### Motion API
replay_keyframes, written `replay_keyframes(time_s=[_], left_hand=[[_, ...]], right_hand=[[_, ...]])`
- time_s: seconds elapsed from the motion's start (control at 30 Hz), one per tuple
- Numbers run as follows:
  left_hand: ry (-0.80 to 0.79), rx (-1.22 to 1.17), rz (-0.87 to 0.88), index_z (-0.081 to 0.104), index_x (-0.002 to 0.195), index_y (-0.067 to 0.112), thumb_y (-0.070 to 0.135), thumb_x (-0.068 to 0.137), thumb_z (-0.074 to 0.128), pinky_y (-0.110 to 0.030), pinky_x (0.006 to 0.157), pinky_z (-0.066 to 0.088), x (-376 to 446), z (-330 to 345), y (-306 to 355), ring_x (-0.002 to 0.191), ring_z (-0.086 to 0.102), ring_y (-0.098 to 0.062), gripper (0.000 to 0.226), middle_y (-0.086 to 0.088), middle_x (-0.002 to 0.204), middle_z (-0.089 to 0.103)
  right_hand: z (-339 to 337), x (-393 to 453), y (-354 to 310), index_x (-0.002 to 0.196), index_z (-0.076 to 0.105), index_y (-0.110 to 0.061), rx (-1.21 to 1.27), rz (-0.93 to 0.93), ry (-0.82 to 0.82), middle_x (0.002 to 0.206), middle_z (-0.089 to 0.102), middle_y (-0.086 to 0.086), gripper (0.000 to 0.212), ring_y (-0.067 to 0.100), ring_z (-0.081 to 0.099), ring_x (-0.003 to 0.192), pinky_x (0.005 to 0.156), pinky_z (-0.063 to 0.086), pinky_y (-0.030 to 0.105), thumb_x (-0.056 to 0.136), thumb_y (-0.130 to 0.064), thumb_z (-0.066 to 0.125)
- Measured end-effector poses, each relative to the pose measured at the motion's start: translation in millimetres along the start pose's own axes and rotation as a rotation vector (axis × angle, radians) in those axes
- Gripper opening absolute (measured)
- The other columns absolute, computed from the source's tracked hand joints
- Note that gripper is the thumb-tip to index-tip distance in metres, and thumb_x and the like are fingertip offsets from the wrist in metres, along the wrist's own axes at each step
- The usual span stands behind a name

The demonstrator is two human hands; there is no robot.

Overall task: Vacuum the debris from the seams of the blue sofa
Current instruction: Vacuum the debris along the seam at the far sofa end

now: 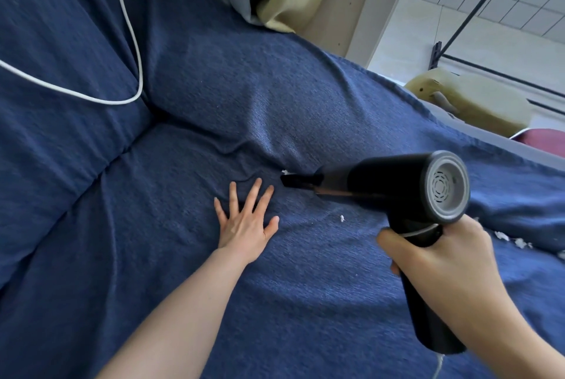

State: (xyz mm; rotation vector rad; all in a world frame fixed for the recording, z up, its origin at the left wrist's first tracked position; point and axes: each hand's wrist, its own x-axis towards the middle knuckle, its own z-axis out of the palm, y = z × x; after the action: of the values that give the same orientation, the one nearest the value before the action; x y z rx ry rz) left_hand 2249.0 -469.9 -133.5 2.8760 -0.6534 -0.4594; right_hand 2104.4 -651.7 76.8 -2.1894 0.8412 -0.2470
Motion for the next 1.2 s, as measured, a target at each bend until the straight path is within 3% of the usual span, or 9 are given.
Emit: replay_keyframes(time_s=[0.1,0.23,0.43,0.57,0.7,0.87,1.0,1.1,1.2], left_hand=[[-0.008,0.001,-0.016,-0.002,0.152,0.035,0.064,0.086,0.004,-0.066,0.112,-0.008,-1,3,4,0.143,-0.024,-0.035,0.072,0.013,0.16,-0.015],[-0.015,0.026,-0.029,-0.004,0.153,0.032,0.062,0.088,0.004,-0.063,0.113,-0.008,-5,6,5,0.144,-0.024,-0.034,0.072,0.011,0.16,-0.015],[0.004,0.037,-0.024,-0.006,0.152,0.033,0.065,0.081,-0.007,-0.06,0.115,-0.007,-7,10,3,0.144,-0.021,-0.033,0.078,0.011,0.16,-0.015],[0.016,0.022,-0.035,-0.004,0.152,0.034,0.064,0.084,-0.001,-0.062,0.114,-0.006,-6,7,5,0.144,-0.021,-0.034,0.074,0.01,0.16,-0.014],[0.045,-0.062,0.015,-0.007,0.15,0.042,0.059,0.09,0.017,-0.065,0.112,-0.006,-5,5,16,0.144,-0.023,-0.032,0.067,0.013,0.159,-0.017],[0.019,-0.006,0.098,-0.004,0.149,0.045,0.066,0.079,0.0,-0.067,0.11,-0.009,-7,12,39,0.144,-0.024,-0.032,0.073,0.014,0.16,-0.014],[0.026,0.005,0.083,0.001,0.151,0.042,0.066,0.08,0.001,-0.067,0.11,-0.01,-6,17,42,0.145,-0.021,-0.033,0.074,0.012,0.161,-0.01],[0.013,0.032,0.085,0.002,0.151,0.041,0.065,0.082,0.0,-0.065,0.112,-0.008,-9,18,43,0.145,-0.02,-0.033,0.073,0.01,0.161,-0.007],[0.047,0.054,0.09,0.017,0.15,0.037,0.062,0.084,0.002,-0.063,0.114,-0.004,-18,21,42,0.146,-0.011,-0.034,0.072,0.005,0.161,0.008]], right_hand=[[-2,0,0,0.066,0.064,-0.016,0.008,-0.006,0.016,0.058,0.067,0.007,0.022,0.028,0.067,0.064,0.058,0.048,0.035,0.056,-0.033,0.073],[-4,3,1,0.062,0.061,-0.007,0.037,0.0,0.027,0.062,0.069,0.002,0.02,0.029,0.067,0.068,0.061,0.047,0.03,0.065,-0.018,0.077],[6,7,0,0.064,0.058,-0.01,0.04,-0.004,0.007,0.064,0.068,-0.008,0.02,0.015,0.062,0.061,0.05,0.041,0.015,0.067,-0.02,0.075],[-6,1,2,0.062,0.058,-0.01,0.038,0.009,0.015,0.06,0.068,-0.002,0.031,0.024,0.066,0.066,0.059,0.046,0.028,0.058,-0.036,0.074],[-21,-1,12,0.065,0.063,-0.007,0.019,0.04,0.051,0.057,0.067,0.009,0.032,0.032,0.069,0.07,0.067,0.051,0.035,0.052,-0.036,0.066],[-31,-1,22,0.064,0.062,-0.007,0.005,0.054,0.034,0.059,0.068,0.011,0.021,0.034,0.069,0.071,0.065,0.05,0.035,0.064,-0.02,0.078],[-33,-4,29,0.073,0.063,-0.02,0.002,0.035,0.053,0.057,0.065,0.003,0.021,0.029,0.071,0.069,0.065,0.052,0.033,0.059,-0.029,0.077],[-28,-8,32,0.06,0.053,-0.011,-0.004,-0.011,0.072,0.063,0.065,-0.009,0.029,0.011,0.062,0.059,0.055,0.044,0.016,0.062,-0.026,0.077],[-20,-12,28,0.059,0.049,-0.015,-0.019,-0.056,0.073,0.069,0.062,-0.015,0.028,0.011,0.055,0.069,0.055,0.042,0.016,0.063,-0.021,0.077]])
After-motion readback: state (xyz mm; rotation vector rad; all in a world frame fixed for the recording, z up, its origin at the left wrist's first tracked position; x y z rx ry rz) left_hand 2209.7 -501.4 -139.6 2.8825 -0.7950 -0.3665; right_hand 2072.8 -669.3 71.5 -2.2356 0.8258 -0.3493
